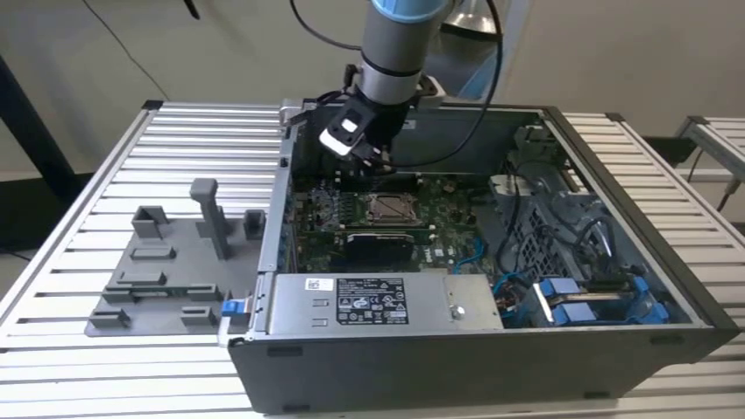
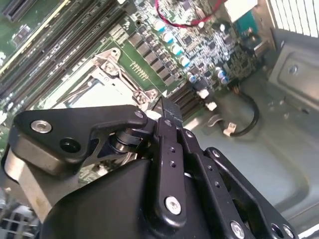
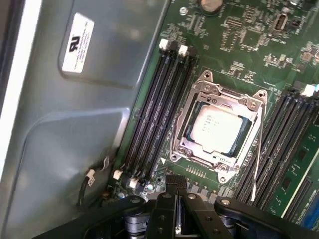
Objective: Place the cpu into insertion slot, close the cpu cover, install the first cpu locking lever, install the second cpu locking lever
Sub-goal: 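Install the first cpu locking lever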
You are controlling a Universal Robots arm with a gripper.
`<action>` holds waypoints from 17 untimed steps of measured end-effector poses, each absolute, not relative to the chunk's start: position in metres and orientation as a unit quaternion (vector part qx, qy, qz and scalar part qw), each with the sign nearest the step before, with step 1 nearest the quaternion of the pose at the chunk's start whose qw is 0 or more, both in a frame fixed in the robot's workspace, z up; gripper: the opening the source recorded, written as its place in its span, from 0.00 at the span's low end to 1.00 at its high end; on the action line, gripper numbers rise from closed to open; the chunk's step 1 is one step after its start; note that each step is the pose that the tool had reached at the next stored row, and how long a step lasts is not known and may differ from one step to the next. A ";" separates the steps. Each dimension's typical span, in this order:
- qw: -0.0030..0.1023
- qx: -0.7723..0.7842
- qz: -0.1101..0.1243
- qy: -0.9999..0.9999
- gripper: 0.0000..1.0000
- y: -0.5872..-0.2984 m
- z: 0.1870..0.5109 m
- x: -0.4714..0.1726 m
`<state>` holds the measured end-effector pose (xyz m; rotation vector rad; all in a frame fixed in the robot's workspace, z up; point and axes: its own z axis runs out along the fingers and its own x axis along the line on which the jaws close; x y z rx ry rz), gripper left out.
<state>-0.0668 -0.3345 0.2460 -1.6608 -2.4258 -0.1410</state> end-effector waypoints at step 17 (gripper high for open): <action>0.065 -0.440 -0.057 -0.894 0.11 -0.334 0.246 -0.067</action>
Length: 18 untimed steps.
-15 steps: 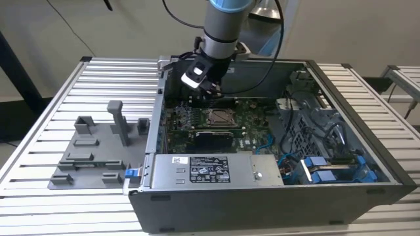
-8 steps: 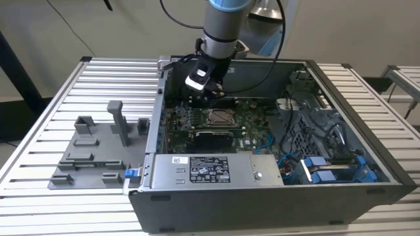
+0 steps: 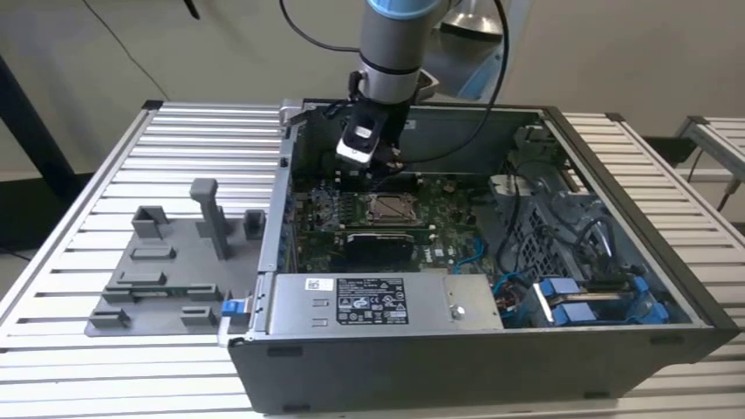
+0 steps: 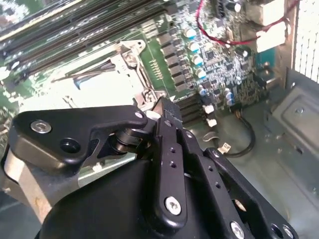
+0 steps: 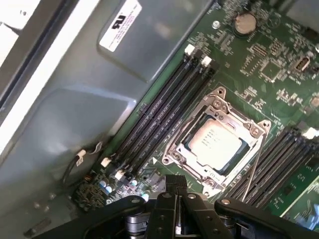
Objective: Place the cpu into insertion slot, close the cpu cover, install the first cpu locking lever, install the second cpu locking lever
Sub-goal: 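Install the first cpu locking lever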
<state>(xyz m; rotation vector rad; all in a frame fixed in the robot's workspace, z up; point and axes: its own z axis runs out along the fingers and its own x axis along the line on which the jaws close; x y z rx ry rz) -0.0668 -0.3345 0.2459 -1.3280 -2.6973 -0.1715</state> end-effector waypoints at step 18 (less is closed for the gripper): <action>0.037 -0.292 -0.065 -0.954 0.11 -0.334 0.246 -0.067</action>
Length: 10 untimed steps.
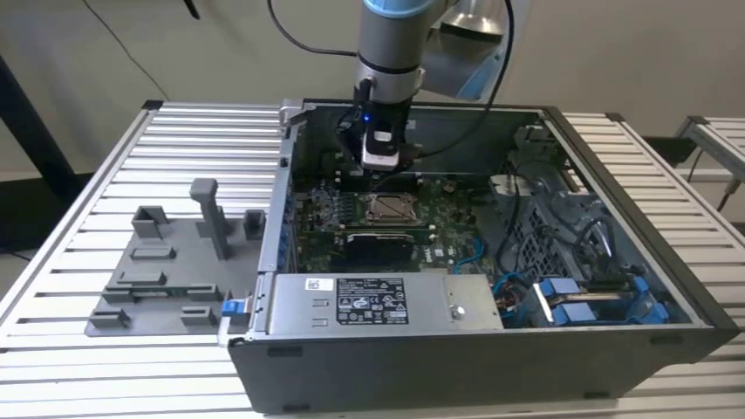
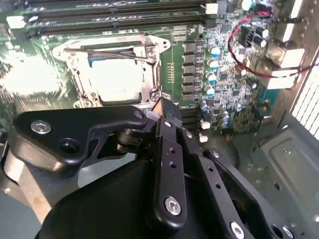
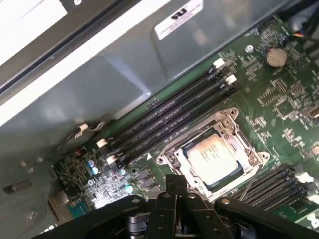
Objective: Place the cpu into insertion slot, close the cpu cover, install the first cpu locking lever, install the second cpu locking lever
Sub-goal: 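Install the first cpu locking lever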
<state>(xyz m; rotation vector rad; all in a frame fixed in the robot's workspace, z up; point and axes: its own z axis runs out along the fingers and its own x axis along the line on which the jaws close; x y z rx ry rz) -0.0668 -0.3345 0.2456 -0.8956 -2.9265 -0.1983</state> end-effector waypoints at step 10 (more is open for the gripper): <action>0.026 -0.215 -0.072 -0.973 0.11 -0.334 0.246 -0.067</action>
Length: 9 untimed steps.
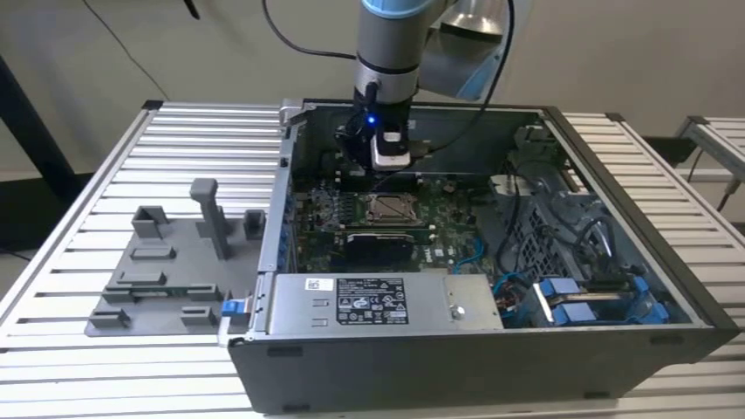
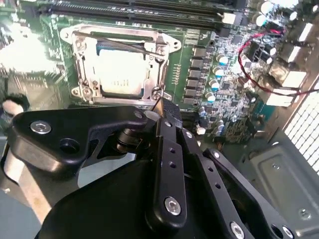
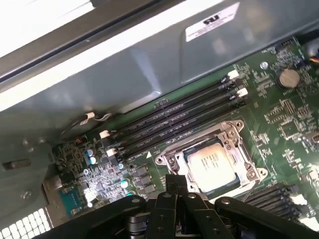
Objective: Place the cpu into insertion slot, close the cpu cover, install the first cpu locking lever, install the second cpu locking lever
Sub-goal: 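Install the first cpu locking lever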
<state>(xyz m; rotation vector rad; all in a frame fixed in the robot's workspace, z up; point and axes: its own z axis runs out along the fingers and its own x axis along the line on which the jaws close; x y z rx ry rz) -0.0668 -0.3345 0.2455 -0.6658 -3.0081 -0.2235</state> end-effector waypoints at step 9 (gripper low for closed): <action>0.019 -0.146 -0.080 -0.986 0.11 -0.334 0.245 -0.067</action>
